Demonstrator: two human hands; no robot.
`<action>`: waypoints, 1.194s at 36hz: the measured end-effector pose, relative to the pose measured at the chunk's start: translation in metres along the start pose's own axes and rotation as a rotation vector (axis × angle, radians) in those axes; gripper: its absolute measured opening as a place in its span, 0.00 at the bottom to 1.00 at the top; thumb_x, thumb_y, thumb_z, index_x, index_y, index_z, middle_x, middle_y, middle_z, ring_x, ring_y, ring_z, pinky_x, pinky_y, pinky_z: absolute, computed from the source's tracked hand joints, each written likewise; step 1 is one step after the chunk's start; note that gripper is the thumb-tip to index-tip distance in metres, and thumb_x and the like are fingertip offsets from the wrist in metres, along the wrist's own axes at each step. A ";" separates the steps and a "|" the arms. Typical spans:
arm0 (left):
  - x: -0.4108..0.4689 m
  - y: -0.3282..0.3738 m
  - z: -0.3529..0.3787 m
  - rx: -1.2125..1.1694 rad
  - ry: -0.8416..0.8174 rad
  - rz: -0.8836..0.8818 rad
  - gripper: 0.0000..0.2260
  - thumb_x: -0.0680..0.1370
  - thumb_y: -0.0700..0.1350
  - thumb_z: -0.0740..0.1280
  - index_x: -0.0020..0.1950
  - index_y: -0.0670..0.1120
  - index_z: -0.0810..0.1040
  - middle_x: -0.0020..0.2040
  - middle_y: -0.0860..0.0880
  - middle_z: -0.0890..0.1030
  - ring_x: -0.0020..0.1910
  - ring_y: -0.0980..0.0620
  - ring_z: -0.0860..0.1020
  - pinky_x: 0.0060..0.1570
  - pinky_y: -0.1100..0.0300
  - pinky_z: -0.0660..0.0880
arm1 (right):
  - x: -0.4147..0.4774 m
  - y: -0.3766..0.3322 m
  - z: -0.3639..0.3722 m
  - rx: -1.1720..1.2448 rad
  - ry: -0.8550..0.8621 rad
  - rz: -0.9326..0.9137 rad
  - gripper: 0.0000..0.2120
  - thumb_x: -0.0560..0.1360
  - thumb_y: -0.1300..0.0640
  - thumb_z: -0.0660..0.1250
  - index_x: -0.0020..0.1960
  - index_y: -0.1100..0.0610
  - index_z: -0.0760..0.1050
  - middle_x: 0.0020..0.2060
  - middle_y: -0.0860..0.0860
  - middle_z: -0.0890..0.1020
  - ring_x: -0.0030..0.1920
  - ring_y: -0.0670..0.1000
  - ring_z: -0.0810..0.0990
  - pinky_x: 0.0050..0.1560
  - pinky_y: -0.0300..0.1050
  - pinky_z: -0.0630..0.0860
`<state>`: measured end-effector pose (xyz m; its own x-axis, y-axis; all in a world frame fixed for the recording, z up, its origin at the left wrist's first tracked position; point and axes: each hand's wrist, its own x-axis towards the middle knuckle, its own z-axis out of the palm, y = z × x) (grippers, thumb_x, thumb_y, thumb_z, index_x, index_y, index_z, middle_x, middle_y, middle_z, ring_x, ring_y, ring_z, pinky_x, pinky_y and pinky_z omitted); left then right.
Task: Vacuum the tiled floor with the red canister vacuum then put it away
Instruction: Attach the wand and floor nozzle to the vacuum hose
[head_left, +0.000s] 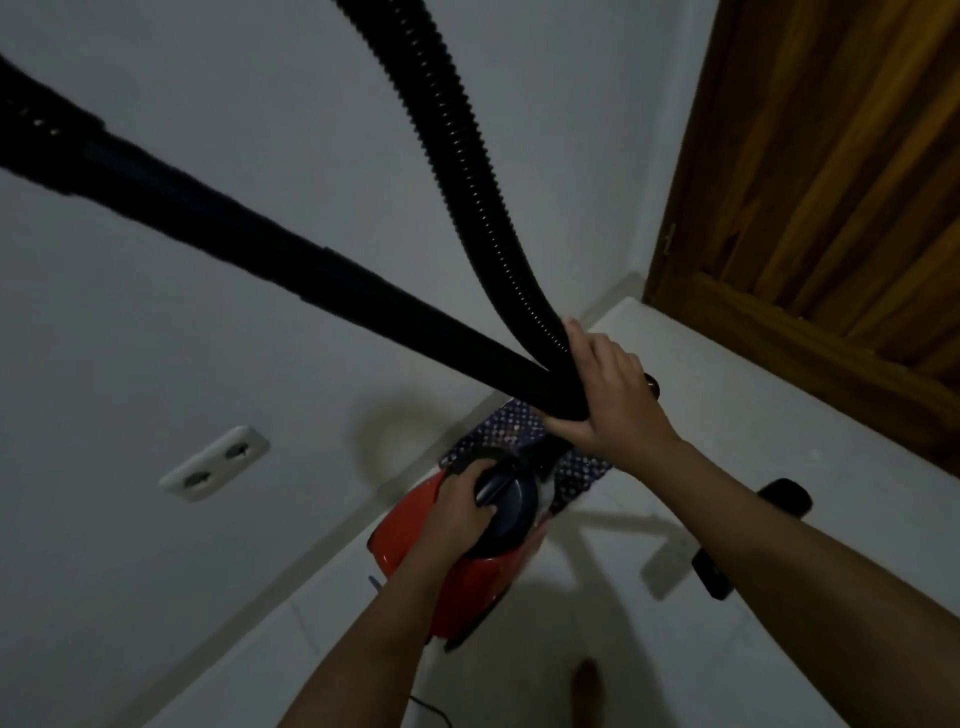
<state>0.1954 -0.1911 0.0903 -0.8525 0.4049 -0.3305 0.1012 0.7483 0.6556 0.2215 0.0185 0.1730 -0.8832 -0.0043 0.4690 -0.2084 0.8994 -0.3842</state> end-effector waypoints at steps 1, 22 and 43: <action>-0.010 -0.001 -0.003 0.010 -0.006 0.008 0.27 0.70 0.31 0.66 0.68 0.45 0.70 0.65 0.44 0.76 0.64 0.44 0.74 0.58 0.58 0.72 | -0.009 -0.008 -0.005 -0.006 -0.004 0.001 0.44 0.68 0.38 0.62 0.76 0.52 0.46 0.53 0.59 0.76 0.49 0.56 0.74 0.47 0.51 0.72; -0.124 -0.123 0.014 -0.016 -0.147 -0.022 0.28 0.74 0.31 0.64 0.73 0.47 0.66 0.68 0.45 0.74 0.67 0.47 0.71 0.64 0.58 0.69 | -0.119 -0.130 0.042 0.037 0.030 0.238 0.45 0.68 0.38 0.65 0.76 0.53 0.49 0.55 0.60 0.75 0.51 0.59 0.76 0.50 0.54 0.73; -0.043 -0.371 0.142 0.122 -0.082 0.125 0.26 0.74 0.36 0.69 0.71 0.46 0.69 0.67 0.44 0.75 0.66 0.46 0.73 0.61 0.61 0.68 | -0.215 -0.100 0.317 -0.022 0.076 0.048 0.46 0.68 0.38 0.63 0.77 0.62 0.55 0.51 0.62 0.76 0.45 0.61 0.78 0.44 0.50 0.76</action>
<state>0.2668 -0.4111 -0.2349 -0.7853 0.5366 -0.3089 0.2693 0.7453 0.6099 0.2994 -0.2086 -0.1416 -0.8573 0.0719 0.5097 -0.1561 0.9072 -0.3906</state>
